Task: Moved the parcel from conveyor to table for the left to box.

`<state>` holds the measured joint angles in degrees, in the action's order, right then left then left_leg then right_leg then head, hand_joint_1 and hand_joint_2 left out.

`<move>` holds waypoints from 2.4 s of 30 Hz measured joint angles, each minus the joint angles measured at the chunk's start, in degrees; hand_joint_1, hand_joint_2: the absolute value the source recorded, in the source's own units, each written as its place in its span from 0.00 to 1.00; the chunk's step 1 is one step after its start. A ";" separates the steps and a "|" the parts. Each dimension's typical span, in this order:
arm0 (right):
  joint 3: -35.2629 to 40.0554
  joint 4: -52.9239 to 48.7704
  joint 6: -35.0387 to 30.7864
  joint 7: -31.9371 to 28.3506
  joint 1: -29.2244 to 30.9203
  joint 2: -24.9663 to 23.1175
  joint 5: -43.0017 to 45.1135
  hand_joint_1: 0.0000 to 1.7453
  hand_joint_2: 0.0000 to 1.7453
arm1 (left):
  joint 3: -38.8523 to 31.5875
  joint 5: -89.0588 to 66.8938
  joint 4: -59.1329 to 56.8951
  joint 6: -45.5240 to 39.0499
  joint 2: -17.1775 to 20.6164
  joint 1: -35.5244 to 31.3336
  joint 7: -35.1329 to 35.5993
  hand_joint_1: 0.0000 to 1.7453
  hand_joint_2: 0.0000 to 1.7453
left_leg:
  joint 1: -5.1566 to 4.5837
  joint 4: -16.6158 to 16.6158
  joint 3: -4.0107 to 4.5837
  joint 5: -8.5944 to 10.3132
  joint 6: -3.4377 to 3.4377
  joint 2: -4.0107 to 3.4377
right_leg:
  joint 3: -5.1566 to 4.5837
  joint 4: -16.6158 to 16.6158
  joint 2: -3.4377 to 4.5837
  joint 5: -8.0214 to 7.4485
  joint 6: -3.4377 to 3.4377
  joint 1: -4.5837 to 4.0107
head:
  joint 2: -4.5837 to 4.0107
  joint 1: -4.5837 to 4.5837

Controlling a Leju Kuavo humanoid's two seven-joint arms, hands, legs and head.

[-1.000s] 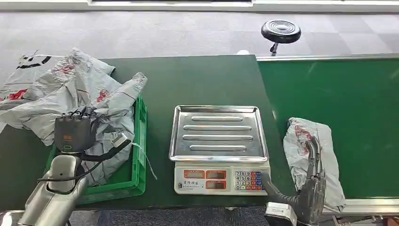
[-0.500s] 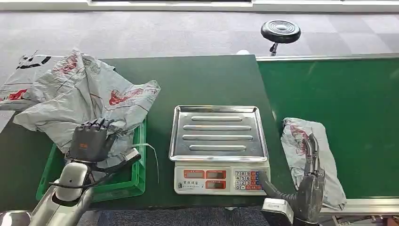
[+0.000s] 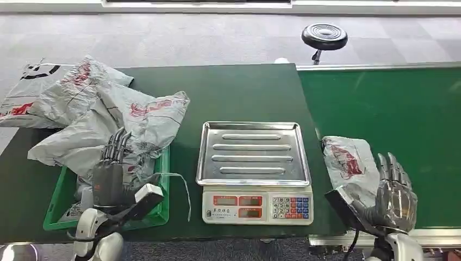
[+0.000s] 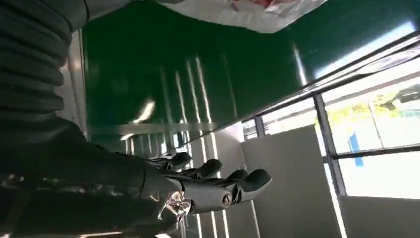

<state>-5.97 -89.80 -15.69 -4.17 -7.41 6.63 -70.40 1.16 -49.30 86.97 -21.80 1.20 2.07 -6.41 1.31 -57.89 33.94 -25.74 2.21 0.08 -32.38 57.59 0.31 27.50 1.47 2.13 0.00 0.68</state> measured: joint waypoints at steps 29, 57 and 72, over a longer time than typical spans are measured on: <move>3.13 50.37 2.82 -0.48 29.04 14.26 -4.78 0.00 1.00 | -5.70 46.39 13.51 0.49 -6.23 8.49 -20.52 0.00 0.00 | -0.02 -0.04 0.27 0.20 -0.18 0.34 | -0.10 0.01 -0.36 -0.11 0.02 0.00 | 0.00 0.00; 2.19 46.37 12.91 -7.02 19.54 3.58 19.50 0.00 1.00 | -4.96 46.59 10.05 -0.59 -6.88 4.75 -22.03 0.00 0.00 | 0.04 -0.03 -0.09 0.16 -0.11 0.09 | -0.02 -0.02 -0.06 -0.09 0.01 -0.05 | 0.00 0.00; 2.78 44.17 11.41 -0.83 16.03 2.18 16.09 1.00 1.00 | -3.69 43.29 8.89 -0.13 -6.97 4.26 -18.80 0.00 0.00 | 0.05 -0.04 -0.30 0.06 -0.11 0.08 | 0.22 -0.07 -0.09 -0.01 0.08 -0.04 | 0.00 0.00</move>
<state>-3.19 -45.63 -4.28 -5.01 8.62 8.81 -54.31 -2.54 -6.01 95.86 -21.92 -5.77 6.33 -25.20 1.36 -57.93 33.64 -25.69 2.10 0.16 -32.16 57.52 0.23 27.49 1.56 2.08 0.00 0.68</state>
